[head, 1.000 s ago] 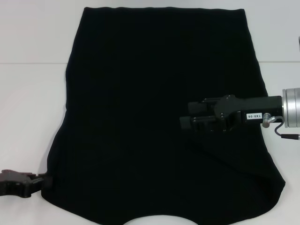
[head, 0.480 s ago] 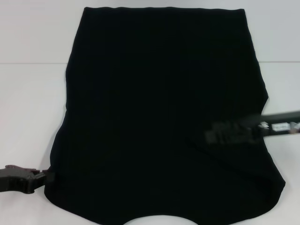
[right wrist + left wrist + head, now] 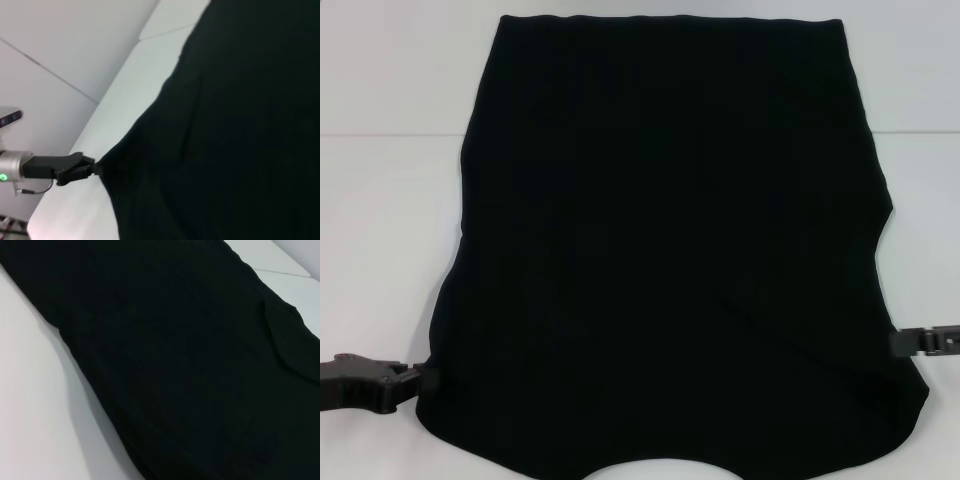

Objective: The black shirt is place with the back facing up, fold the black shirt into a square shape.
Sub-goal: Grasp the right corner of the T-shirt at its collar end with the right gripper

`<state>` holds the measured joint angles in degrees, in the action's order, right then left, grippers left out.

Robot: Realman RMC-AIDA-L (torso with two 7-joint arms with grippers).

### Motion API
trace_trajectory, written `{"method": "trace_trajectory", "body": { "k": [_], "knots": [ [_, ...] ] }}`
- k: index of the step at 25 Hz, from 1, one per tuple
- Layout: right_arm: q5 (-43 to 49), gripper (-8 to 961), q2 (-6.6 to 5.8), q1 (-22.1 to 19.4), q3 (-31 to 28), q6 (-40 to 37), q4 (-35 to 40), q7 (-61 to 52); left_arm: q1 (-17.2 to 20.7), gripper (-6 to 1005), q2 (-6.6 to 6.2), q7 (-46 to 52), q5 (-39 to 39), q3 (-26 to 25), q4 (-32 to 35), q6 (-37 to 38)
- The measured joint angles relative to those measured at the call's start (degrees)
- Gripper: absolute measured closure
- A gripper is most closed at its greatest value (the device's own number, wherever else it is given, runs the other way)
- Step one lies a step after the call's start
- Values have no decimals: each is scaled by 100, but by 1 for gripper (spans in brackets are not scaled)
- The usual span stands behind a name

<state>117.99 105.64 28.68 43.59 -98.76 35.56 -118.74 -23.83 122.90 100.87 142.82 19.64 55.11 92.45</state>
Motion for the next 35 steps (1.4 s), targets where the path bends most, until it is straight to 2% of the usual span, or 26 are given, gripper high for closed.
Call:
{"method": "trace_trajectory", "body": {
  "k": [2,5,15,26,31,35],
  "knots": [
    [156,225,-42,-97,-180,-2,3,-42,-8,980,5,-7,0,-2,-10,-5],
    [584,225,-38,-149,-431,111,-23,-76,-18,980,12,-15,4,-4,-20,2],
    [1421,224,188,-86,-567,583,-53,-137,-19,980,23,-22,39,0,-28,9],
    [1573,228,366,2,-582,734,-13,-198,-16,980,23,-43,38,5,-36,-11],
    [1582,435,422,11,-541,889,-3,-176,-15,980,23,-50,41,5,-36,-8],
    [1582,519,435,-33,-647,911,16,-171,-16,980,23,-51,46,4,-35,-4]
  ]
}}
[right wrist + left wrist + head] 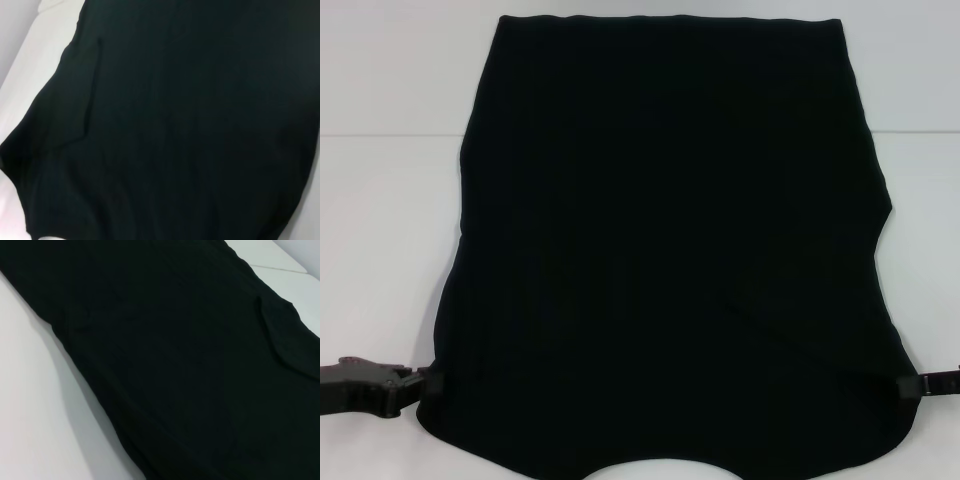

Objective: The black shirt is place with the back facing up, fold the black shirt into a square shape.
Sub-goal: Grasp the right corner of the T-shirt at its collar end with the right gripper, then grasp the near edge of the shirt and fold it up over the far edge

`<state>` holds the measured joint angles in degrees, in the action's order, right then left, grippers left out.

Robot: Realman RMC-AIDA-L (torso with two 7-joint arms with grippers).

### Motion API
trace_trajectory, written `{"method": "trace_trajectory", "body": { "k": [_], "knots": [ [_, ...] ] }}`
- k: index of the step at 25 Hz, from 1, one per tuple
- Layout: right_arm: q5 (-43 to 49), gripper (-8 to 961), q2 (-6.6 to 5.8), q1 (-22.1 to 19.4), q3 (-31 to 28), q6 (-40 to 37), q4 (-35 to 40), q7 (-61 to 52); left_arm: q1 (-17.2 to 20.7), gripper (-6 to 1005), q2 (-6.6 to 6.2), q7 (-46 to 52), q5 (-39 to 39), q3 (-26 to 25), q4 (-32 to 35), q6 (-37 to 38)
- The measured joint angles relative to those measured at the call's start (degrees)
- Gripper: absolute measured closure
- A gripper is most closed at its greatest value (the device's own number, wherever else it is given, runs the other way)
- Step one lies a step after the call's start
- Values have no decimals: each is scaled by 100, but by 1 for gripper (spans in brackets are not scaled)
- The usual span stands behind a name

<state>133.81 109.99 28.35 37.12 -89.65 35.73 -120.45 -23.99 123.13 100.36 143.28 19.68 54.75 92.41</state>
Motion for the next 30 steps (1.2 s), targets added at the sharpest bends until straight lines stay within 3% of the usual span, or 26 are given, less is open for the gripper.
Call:
{"method": "trace_trajectory", "body": {
  "k": [7,12,19,30],
  "knots": [
    [4,667,20,-54,-84,10,46,14,-5,980,0,0,0,0,-7,-16],
    [5,898,42,-96,-128,12,49,110,-12,979,0,21,-6,0,-25,-24],
    [-16,923,7,-413,-518,-178,56,438,-30,979,0,561,-130,-64,-30,460],
    [5,923,-217,-1106,-1478,-760,67,1215,93,979,-40,1042,-333,-222,-177,1343]
  ]
}}
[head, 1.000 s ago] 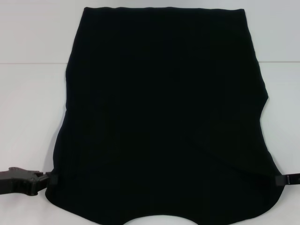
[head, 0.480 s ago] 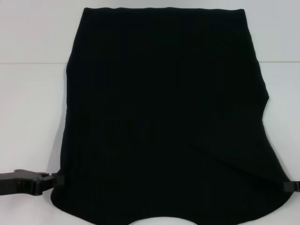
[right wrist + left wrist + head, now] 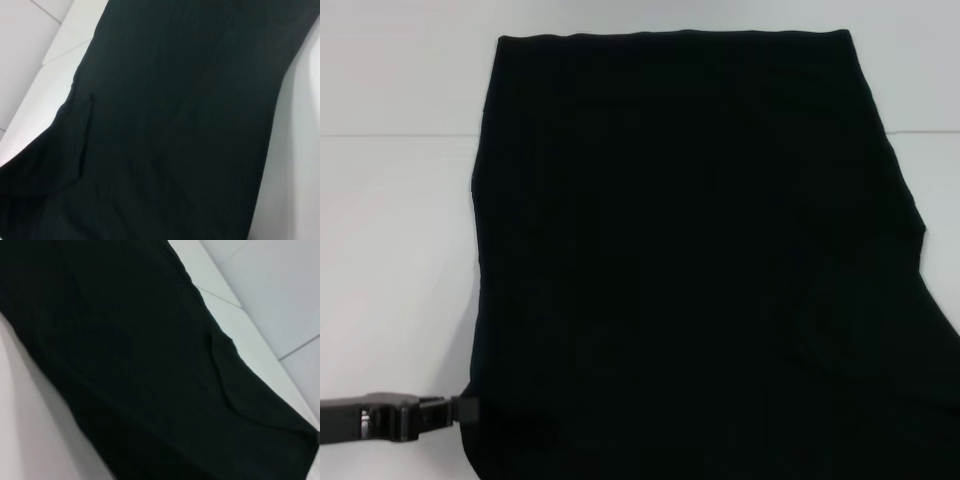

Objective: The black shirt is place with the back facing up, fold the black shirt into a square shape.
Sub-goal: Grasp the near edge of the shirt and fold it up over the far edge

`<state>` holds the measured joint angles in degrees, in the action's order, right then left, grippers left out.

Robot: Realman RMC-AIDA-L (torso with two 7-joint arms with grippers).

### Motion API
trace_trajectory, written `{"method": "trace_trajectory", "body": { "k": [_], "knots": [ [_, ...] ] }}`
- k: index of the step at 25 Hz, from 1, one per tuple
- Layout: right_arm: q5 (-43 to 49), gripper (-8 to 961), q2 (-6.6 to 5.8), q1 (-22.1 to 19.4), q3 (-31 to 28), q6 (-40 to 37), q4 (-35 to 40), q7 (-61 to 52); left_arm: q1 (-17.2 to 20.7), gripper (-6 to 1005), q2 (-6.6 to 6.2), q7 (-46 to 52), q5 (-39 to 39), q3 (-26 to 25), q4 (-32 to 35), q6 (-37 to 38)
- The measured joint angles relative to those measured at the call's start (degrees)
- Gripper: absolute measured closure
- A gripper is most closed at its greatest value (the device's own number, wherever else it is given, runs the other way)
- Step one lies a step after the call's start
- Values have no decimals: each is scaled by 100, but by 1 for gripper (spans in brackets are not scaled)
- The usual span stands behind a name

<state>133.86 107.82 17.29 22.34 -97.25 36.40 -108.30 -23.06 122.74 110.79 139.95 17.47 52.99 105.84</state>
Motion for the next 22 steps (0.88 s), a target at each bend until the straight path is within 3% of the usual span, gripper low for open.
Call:
{"method": "trace_trajectory", "body": {
  "k": [12,18,22],
  "knots": [
    [0,923,-127,-666,-575,-142,8,381,256,979,45,-57,48,-26,-126,584],
    [0,923,-168,-749,-842,-146,8,379,259,979,42,-51,40,-77,-254,606],
    [-19,923,-181,-573,-1096,-146,8,346,28,979,-49,47,-27,-193,-345,558]
  ]
}}
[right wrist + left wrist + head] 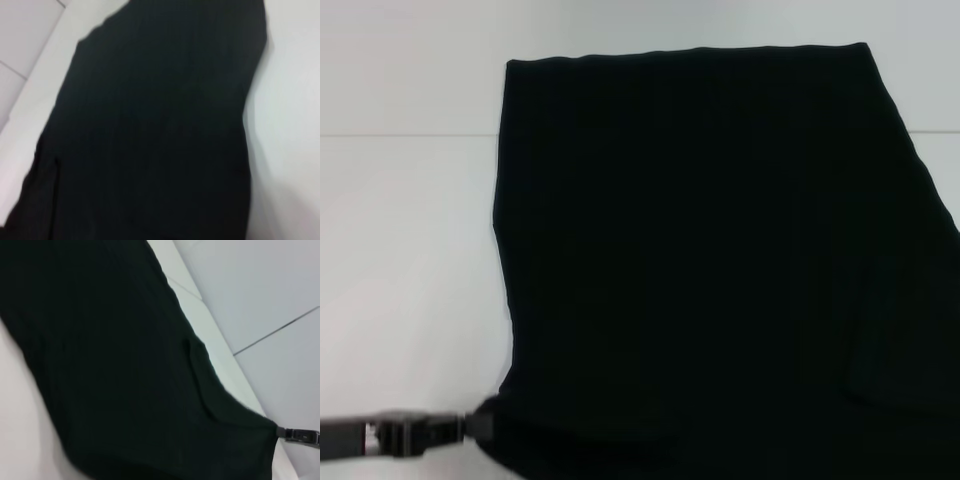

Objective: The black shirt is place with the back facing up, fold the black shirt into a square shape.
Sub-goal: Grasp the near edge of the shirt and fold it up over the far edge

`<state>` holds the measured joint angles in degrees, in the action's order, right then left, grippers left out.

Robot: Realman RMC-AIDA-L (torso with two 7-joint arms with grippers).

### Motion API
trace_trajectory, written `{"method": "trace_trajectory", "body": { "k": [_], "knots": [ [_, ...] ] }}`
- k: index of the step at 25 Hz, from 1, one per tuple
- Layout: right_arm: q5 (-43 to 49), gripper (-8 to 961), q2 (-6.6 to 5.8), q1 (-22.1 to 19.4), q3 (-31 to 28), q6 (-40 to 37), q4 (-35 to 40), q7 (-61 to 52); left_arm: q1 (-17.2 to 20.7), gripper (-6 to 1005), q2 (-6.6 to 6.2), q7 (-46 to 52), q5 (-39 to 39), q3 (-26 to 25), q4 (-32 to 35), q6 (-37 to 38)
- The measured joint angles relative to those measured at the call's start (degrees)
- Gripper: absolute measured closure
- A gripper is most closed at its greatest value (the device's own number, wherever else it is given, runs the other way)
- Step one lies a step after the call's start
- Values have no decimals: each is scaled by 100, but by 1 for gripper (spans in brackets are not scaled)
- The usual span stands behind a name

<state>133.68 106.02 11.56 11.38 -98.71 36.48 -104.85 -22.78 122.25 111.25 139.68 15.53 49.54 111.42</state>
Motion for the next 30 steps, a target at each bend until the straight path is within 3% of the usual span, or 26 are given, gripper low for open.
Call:
{"method": "trace_trajectory", "body": {
  "k": [5,11,14,20,26,30],
  "knots": [
    [-15,923,-4,561,-169,1,-48,-74,-620,979,-313,62,-13,-532,-477,-180],
    [-17,924,8,1469,-170,269,-51,-409,-1586,979,-776,234,-93,-655,-1333,-1392],
    [-9,924,-27,1948,-93,685,-45,-666,-1910,979,-894,241,-281,-645,-1564,-1994],
    [11,924,-69,2746,315,1801,-93,-1034,-2364,980,-950,198,-620,-575,-1882,-3382],
    [-14,924,-38,3433,990,3464,-515,-1283,-2735,972,-897,-94,-860,-554,-2230,-4756],
    [-19,924,-38,3662,1207,4129,-789,-1289,-2965,965,-870,-423,-1007,-512,-2488,-5582]
  ]
}}
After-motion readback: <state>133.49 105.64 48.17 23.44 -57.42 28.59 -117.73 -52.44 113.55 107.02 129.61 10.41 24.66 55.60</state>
